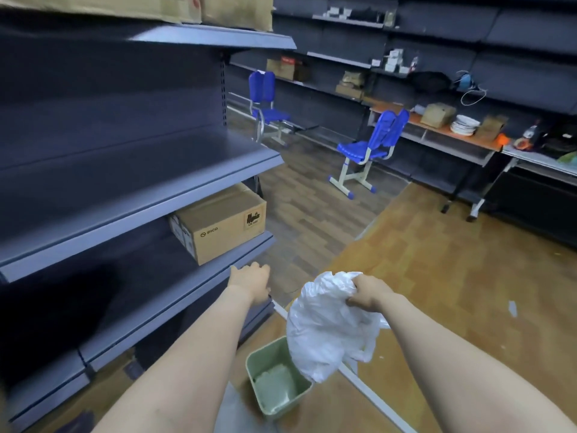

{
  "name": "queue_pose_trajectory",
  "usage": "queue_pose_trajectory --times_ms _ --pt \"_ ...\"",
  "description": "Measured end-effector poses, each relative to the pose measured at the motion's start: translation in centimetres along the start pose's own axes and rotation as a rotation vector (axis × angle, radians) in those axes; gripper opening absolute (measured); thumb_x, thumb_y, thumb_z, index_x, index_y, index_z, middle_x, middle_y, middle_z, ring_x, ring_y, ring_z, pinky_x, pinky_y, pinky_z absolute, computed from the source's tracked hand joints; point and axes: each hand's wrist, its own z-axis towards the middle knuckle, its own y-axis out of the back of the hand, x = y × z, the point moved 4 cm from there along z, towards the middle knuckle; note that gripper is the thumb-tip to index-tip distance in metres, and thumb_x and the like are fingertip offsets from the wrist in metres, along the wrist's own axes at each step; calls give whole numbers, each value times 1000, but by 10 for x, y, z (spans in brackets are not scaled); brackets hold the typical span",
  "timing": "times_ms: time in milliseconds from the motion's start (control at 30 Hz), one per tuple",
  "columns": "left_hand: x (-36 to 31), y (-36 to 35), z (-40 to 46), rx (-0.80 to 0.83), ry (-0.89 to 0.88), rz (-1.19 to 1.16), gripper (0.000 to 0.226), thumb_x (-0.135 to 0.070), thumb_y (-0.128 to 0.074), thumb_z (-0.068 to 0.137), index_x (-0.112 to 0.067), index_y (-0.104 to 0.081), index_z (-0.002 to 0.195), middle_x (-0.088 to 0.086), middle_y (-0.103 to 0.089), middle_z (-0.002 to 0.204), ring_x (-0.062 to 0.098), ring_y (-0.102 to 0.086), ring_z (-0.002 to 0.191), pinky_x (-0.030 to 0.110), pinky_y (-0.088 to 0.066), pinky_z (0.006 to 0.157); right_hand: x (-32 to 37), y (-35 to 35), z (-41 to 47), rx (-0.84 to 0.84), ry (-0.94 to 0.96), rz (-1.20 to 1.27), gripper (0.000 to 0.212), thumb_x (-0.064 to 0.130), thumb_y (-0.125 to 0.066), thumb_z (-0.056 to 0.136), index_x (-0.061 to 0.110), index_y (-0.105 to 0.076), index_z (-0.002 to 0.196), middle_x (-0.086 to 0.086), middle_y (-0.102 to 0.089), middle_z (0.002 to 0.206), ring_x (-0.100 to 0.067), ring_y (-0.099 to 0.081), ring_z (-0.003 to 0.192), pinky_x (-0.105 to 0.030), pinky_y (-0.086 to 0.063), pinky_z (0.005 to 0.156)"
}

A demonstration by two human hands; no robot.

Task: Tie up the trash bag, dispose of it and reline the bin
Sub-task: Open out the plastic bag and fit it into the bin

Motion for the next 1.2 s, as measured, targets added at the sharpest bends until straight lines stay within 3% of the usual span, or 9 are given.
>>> queue_pose_trajectory --times_ms 300,367,467,600,733,800,967,1133,1200 --pt "-12 -12 48 -9 280 -120 53 -39 -42 97 -10 -31 139 11 -43 140 31 -45 127 50 -28 106 -14 9 111 42 231 -31 25 19 -46 88 23 -31 68 -13 -59 119 -30 -54 110 -28 -32 75" --pt "-18 -18 51 -43 372 -141 63 -49 -43 94 -10 -29 141 10 -40 142 30 -45 128 50 -28 106 -15 11 128 12 330 -74 2 17 -44 88 15 -43 88 -15 -58 121 -31 -54 112 -29 -34 75" --pt "-50 -21 50 -62 458 -144 78 -61 -44 89 -9 -25 143 10 -35 144 30 -43 128 51 -26 108 -20 14 146 -15 470 -103 32 15 -42 90 4 -41 120 -13 -62 107 -30 -56 107 -31 -37 72" --pt "-113 -19 48 -55 481 -138 82 -63 -49 85 -9 -25 142 10 -37 138 29 -43 124 50 -26 109 -29 14 146 -25 685 -140 23 13 -44 90 7 -41 112 -1 -46 72 -29 -55 81 -30 -32 61" --pt "-147 -20 41 -73 499 -118 82 -61 -54 83 -10 -27 140 7 -37 135 27 -44 121 50 -24 110 -26 15 127 -99 887 -192 27 6 -42 89 4 -42 116 -13 -63 94 -34 -58 84 -31 -26 53" --pt "-156 -23 37 -81 515 -129 85 -62 -57 80 -10 -27 140 6 -36 135 27 -44 120 51 -23 110 -23 14 113 -121 960 -232 28 3 -41 88 4 -43 116 -10 -62 90 -32 -51 76 -31 -20 47" --pt "-168 -37 21 -95 540 -169 98 -58 -63 78 -12 -14 149 3 -26 148 25 -38 129 52 -16 114 -17 -6 88 -27 1098 -258 23 3 -41 87 7 -46 109 -13 -59 108 -29 -50 78 -35 -37 64" --pt "-171 -62 2 -90 657 -214 55 -28 -53 90 -14 -30 137 4 -48 130 28 -54 113 46 -29 105 -15 -16 59 -37 1194 -290 26 13 -48 90 8 -45 116 -13 -57 117 -32 -57 100 -33 -33 64" --pt "-171 -68 -9 -120 722 -189 38 -9 -46 89 -13 -37 126 5 -55 120 29 -58 105 43 -33 100 -19 -18 53 -17 1213 -309 44 25 -60 87 10 -42 125 -9 -53 127 -31 -54 109 -37 -41 73"
